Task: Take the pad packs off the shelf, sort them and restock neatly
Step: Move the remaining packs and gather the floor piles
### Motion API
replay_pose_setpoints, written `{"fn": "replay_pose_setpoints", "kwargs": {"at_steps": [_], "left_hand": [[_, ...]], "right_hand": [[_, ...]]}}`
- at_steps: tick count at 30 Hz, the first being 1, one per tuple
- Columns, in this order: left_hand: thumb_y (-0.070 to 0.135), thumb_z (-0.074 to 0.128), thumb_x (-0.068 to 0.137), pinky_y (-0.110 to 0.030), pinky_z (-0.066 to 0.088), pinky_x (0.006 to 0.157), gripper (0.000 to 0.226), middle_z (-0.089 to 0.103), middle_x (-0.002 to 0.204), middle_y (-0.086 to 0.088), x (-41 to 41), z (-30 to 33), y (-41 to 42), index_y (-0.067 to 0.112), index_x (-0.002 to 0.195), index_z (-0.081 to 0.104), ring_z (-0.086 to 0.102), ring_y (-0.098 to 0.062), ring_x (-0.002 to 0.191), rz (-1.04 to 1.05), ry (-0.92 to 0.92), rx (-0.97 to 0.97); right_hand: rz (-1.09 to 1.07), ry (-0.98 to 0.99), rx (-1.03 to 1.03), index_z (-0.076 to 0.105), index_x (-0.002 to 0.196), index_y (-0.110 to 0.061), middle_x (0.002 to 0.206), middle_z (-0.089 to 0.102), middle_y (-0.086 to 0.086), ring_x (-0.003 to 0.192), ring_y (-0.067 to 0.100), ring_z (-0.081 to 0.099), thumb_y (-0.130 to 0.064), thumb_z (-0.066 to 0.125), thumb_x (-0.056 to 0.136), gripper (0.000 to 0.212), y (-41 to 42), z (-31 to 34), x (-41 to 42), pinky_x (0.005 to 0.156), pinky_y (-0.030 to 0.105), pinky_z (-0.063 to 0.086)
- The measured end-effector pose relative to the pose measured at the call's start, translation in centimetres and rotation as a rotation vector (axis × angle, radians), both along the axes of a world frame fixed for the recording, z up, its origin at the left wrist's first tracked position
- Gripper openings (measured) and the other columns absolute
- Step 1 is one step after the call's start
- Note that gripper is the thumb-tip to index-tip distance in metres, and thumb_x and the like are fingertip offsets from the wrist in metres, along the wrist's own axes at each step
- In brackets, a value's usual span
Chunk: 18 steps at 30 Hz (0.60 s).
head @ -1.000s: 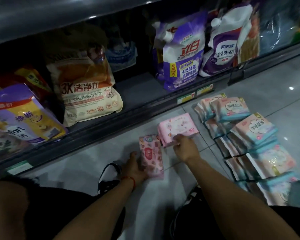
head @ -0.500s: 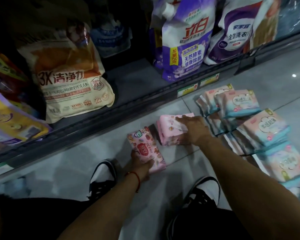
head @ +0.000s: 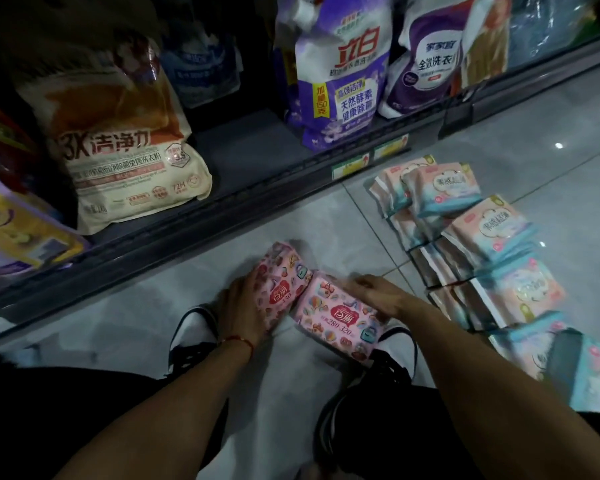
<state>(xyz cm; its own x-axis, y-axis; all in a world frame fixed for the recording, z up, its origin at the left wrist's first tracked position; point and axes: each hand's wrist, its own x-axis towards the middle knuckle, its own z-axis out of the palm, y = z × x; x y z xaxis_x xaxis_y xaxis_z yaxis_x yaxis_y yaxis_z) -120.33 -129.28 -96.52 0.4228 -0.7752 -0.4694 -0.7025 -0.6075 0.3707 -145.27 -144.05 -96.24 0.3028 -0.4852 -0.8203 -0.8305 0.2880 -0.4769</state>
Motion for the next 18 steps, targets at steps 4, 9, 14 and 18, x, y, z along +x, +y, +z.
{"fn": "replay_pose_setpoints", "kwargs": {"at_steps": [4,9,14,18], "left_hand": [[0.032,0.082,0.074,-0.040,0.035,0.111,0.092,0.034,0.153,-0.015,0.8,0.2,-0.8,0.018,0.150,0.033,0.030,-0.038,0.137,0.090,0.099,0.146],[0.047,0.087,0.059,-0.037,0.043,0.103,0.097,0.055,0.131,-0.007,2.3,1.5,-1.6,0.025,0.142,0.043,0.038,-0.031,0.128,0.065,0.104,0.164],[0.029,0.095,0.065,-0.020,0.036,0.107,0.101,0.046,0.143,-0.006,3.0,6.4,-2.0,0.020,0.150,0.041,0.049,-0.023,0.130,0.168,0.358,-0.042],[0.015,0.095,0.064,-0.026,0.049,0.099,0.085,0.061,0.127,-0.002,5.7,13.9,-1.0,0.018,0.136,0.052,0.061,-0.016,0.109,0.214,0.470,-0.221]], "right_hand": [[0.147,-0.007,0.096,0.031,0.153,-0.006,0.117,0.069,-0.003,0.101,0.018,0.071,-0.027,0.095,0.071,0.107,1.2,0.2,-0.6,0.091,0.030,0.055],[0.091,-0.046,0.069,0.057,0.126,-0.013,0.104,0.078,-0.001,0.091,0.018,0.077,-0.022,0.100,0.060,0.079,0.4,1.1,-1.2,0.090,0.038,0.060],[0.130,-0.112,0.013,0.068,0.114,-0.013,0.100,0.080,0.004,0.090,0.023,0.078,-0.017,0.094,0.070,0.052,-1.6,7.9,-1.0,0.090,0.043,0.061],[0.180,-0.131,-0.047,0.066,0.122,-0.015,0.105,0.079,0.006,0.096,0.026,0.077,-0.023,0.093,0.073,0.057,-3.0,14.9,-0.2,0.094,0.048,0.059]]}}
